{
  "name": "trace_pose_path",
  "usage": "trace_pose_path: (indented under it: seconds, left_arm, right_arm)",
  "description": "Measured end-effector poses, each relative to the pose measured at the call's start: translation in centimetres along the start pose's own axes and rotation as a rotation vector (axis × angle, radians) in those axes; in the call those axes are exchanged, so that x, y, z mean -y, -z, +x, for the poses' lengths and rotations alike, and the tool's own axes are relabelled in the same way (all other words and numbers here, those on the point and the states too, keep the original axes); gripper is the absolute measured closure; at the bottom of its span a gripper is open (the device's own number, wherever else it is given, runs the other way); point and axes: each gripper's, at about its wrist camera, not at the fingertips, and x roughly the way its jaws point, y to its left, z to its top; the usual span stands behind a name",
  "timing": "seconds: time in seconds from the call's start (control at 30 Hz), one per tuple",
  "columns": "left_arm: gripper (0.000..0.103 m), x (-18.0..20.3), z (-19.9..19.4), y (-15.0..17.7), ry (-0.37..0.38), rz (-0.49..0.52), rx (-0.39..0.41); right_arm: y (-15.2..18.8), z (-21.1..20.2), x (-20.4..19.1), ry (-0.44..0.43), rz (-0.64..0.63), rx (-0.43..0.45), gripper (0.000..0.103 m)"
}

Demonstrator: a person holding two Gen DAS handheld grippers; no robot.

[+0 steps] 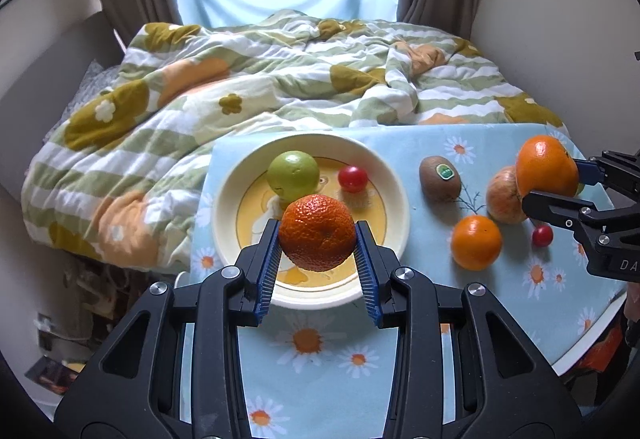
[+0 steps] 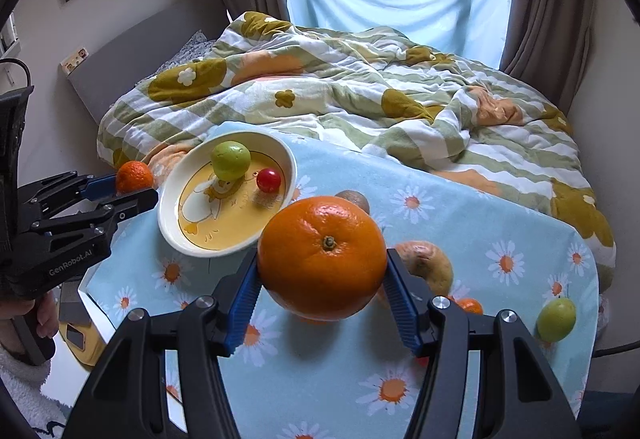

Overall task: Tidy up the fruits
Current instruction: 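Lower the mandarin into the bowl with the left tool while the right holds the orange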

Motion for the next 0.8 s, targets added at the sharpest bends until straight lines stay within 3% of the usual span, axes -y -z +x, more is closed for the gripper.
trace_pose_path:
  seconds: [0.43,0.8]
  left_arm:
    - [0.061,-6.1,8.2,-1.3,0.047,0.066,-0.085]
    - [0.060,-7.0,11.3,-1.5,0.105,0.102,-0.126]
  right_arm:
    - [-2.9,6.5,-4.4,0.014,0.070,-0.051,0.047]
    - [-3.2,7.5,-5.0,0.080,0.126,-0.067,0.047]
